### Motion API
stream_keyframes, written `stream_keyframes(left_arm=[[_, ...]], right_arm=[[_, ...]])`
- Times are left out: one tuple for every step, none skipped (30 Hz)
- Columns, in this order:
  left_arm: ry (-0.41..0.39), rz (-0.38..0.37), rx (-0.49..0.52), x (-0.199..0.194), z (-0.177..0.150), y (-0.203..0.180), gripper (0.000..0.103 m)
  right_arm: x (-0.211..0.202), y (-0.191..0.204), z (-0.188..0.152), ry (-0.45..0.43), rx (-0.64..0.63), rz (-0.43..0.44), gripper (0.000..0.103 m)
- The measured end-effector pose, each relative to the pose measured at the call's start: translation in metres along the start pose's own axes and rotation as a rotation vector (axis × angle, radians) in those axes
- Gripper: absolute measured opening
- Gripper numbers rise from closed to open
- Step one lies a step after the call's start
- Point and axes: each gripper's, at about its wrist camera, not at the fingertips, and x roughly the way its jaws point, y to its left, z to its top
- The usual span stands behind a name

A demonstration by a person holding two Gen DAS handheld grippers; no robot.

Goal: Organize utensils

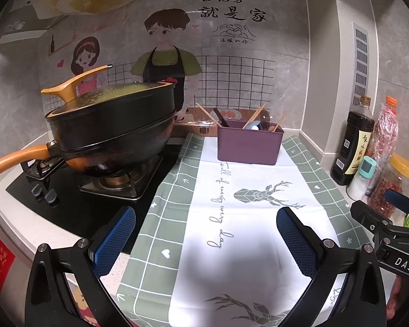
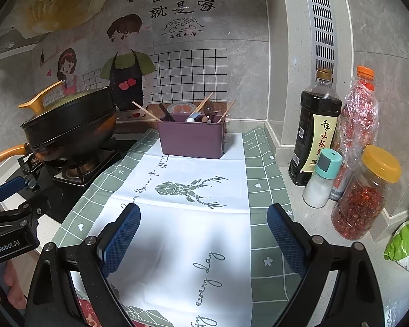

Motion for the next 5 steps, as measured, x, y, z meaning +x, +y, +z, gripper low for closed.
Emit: stream_keyframes(left_arm=[[-0.005,0.002,0.005,-0.0005,0.0000,-0.0003,0.103],[-0.014,0.003,0.011,-0.0015,0.0000,-0.0010,0.103],[-0.020,0.004,0.018,-0.0025,-0.0002,-0.0020,0.103],[-0.027,0.008,0.028,-0.0035,-0.0004,-0.0033,0.103],[-0.030,0.010,0.034,-0.0036,-0.0003,-0.0039,0.103]], right_arm=[[-0.0004,0.0003,0.0000,0.000,0.001,0.001,0.093],[-0.0003,0.0003,0.0001,0.001,0.001,0.001,0.093],[-0.0004,0.0004,0.0001,0.001,0.001,0.001,0.093],[-0.0005,0.0005,0.0000,0.000,0.000,0.000,0.093],[-0.0005,0.0006,-0.0001,0.000,-0.001,-0.001,0.093]])
